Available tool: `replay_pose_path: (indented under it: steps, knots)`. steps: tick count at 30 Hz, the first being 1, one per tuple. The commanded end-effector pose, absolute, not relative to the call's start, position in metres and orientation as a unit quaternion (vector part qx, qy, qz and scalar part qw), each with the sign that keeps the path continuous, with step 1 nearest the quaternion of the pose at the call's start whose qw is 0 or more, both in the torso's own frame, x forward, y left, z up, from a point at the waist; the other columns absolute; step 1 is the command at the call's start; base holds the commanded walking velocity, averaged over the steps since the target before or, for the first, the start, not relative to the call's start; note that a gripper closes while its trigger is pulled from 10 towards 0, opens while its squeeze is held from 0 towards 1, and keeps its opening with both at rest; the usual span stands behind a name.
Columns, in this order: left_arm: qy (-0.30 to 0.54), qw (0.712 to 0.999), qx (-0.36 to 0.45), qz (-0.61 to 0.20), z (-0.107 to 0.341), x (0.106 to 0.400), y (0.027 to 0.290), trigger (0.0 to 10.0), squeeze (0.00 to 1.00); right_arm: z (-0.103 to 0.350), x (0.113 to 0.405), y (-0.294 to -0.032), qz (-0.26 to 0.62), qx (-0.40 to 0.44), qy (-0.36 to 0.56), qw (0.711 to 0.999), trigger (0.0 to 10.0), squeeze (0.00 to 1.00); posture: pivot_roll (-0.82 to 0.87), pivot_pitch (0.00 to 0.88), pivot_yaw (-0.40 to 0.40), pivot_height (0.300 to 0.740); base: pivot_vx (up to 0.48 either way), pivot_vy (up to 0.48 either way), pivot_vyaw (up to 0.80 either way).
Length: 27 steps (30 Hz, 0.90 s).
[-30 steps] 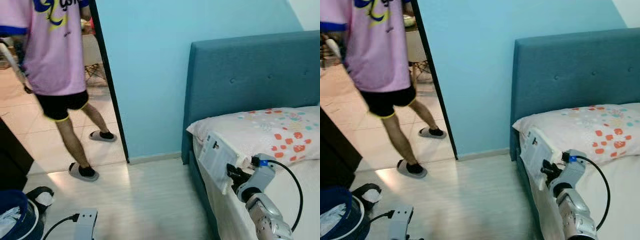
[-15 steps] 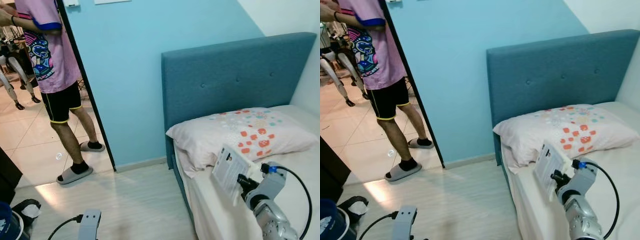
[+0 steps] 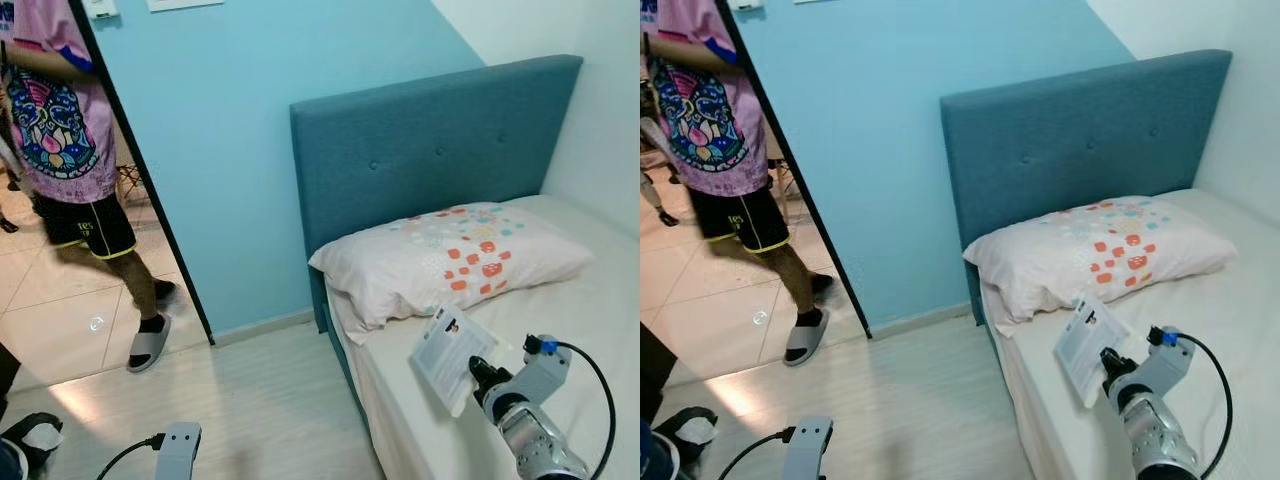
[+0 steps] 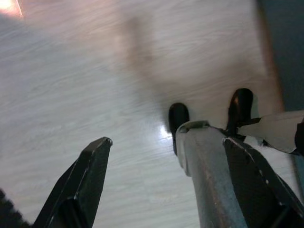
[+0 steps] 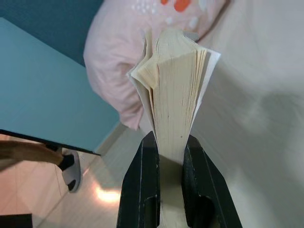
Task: Clean up the room
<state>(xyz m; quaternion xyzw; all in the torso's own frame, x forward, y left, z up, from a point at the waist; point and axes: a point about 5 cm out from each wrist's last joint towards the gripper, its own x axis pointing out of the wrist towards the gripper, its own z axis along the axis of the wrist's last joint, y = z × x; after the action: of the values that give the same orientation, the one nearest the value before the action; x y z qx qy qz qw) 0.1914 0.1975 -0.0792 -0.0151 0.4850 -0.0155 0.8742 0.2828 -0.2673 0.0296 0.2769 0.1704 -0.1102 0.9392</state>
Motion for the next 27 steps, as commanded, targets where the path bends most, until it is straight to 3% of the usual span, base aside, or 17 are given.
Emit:
replay_pose_path:
  steps: [1, 10, 17, 27]
  knots:
    - [0.488, 0.873, -0.002, -0.009, -0.078, 0.190, 0.208, 10.0, 0.00, 0.036, 0.291, -0.259, -0.086, 0.269, 0.154, 0.947, 10.0, 0.00, -0.04, 0.000, 0.072, 0.696, 0.000, 0.000, 0.00]
    - [0.487, 0.873, -0.003, -0.011, -0.079, 0.189, 0.208, 10.0, 0.00, 0.033, 0.288, -0.247, -0.032, 0.228, 0.154, 0.961, 10.0, 0.00, -0.04, 0.000, 0.070, 0.692, 0.000, -0.223, 0.00]
    - [0.486, 0.874, -0.002, -0.002, -0.078, 0.189, 0.210, 10.0, 0.00, 0.033, 0.285, -0.244, 0.000, 0.181, 0.162, 0.970, 10.0, 0.00, -0.05, 0.000, 0.068, 0.692, 0.000, -0.458, 0.77]
    - [0.486, 0.874, 0.002, 0.010, -0.078, 0.190, 0.211, 10.0, 0.00, 0.029, 0.283, -0.244, 0.001, 0.152, 0.193, 0.969, 10.0, 0.00, -0.06, 0.000, 0.065, 0.692, 0.000, 0.000, 0.15]
